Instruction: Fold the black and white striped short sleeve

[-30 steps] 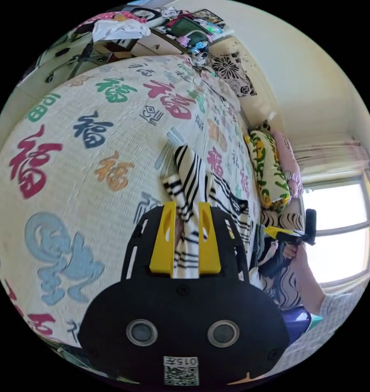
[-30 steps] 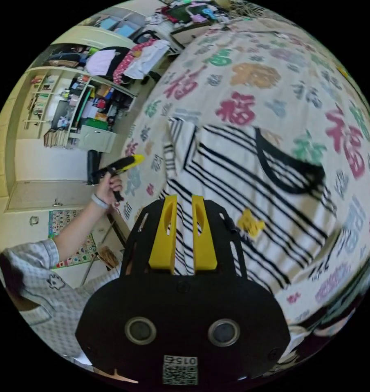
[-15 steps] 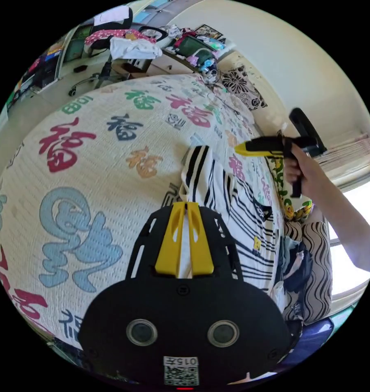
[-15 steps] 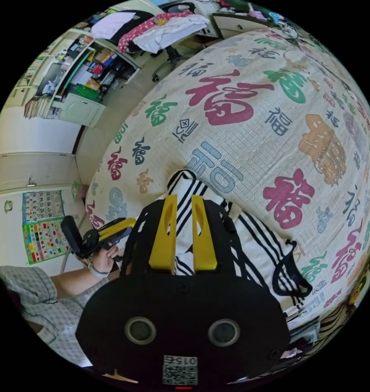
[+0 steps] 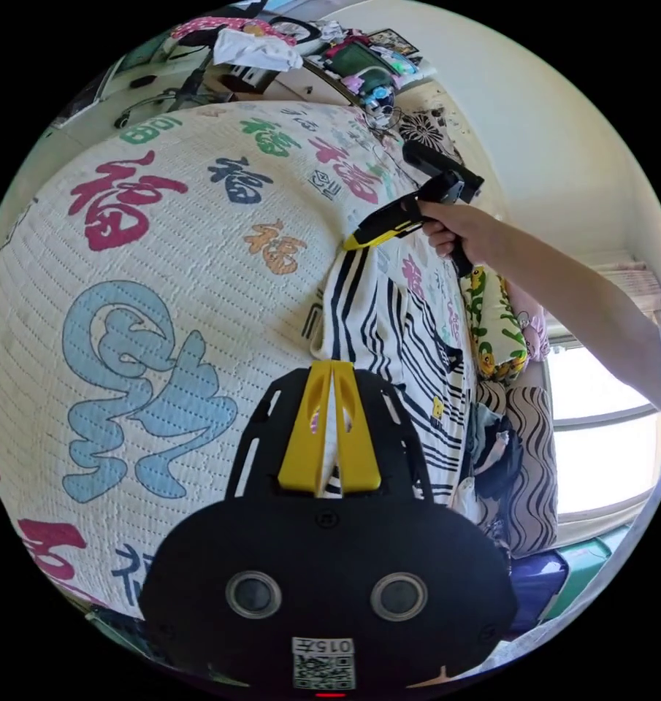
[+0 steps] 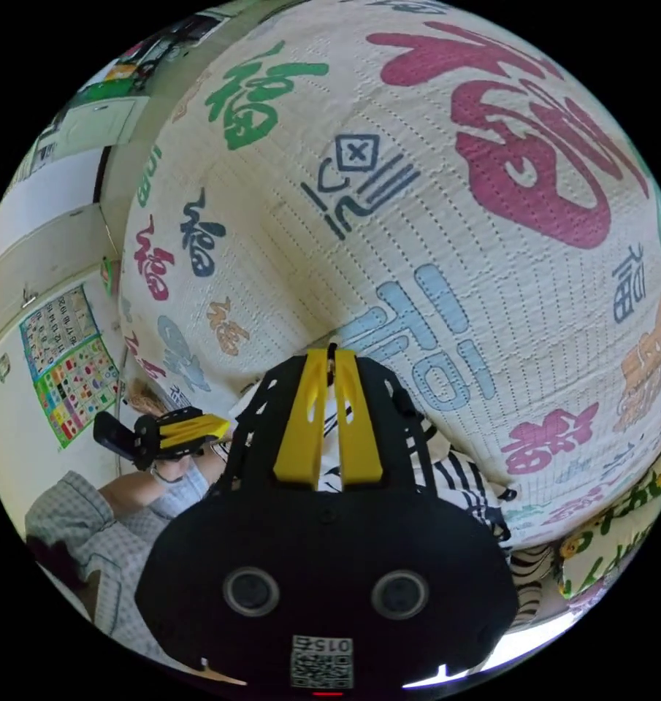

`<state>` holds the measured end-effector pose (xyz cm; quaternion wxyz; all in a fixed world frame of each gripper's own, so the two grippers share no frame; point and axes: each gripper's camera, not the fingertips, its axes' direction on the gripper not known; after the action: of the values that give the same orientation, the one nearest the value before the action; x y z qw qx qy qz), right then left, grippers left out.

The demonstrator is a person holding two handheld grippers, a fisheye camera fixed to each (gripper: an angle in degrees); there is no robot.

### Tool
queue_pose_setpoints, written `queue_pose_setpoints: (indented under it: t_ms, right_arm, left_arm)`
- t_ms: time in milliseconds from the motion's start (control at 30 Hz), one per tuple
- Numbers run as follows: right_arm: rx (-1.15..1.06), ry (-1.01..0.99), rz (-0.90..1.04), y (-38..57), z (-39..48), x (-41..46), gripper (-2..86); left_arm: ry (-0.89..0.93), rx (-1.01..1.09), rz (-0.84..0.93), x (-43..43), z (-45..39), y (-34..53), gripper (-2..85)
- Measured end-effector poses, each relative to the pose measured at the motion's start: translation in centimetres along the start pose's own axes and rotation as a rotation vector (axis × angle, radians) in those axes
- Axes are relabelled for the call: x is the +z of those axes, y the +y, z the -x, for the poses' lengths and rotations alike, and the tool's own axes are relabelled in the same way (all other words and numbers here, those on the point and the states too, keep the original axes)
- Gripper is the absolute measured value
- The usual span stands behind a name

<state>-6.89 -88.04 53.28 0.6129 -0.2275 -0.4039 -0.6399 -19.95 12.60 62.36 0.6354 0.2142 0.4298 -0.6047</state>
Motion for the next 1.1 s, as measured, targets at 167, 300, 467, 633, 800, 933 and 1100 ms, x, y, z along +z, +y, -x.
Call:
queue_pose_setpoints:
  t_ms: [167, 300, 467, 633, 800, 933, 1100]
  right_arm:
    - [-0.153, -0.060, -0.120, 0.7, 1.3, -3.1, 0.5]
    - [-0.290, 0.155, -0.035, 0.6, 4.0, -2.4, 0.2]
    - [-0.253, 0.190, -0.049, 1.8, 3.3, -3.2, -0.1]
    - [-0.118, 0.133, -0.301, 6.5, 1.0, -7.5, -0.3]
    - [-0.041, -0.106, -0.629, 18.4, -0.8, -11.1, -0.1]
    - [0.066, -0.133, -0.702, 33.4, -2.6, -9.0, -0.1]
    - [0.501, -0.162, -0.701, 53.1, -8.8, -3.3, 0.0]
  left_arm:
    - [-0.038, 0.024, -0.090, -1.6, 0.0, -0.1, 0.4]
    - [0.078, -0.104, -0.074, 0.8, 2.1, -0.5, 6.8]
    - [0.091, -0.155, -0.046, 4.8, 1.7, -0.8, -0.2]
    - [-0.080, -0.081, -0.043, 4.0, 0.4, 0.1, -0.5]
    - [-0.119, -0.070, 0.011, 6.2, 0.2, 1.6, 2.3]
    - [-0.141, -0.033, 0.007, 6.1, -1.6, 2.5, 3.8]
    - [-0.121, 0.232, 0.062, 9.7, -11.6, 3.8, 4.8]
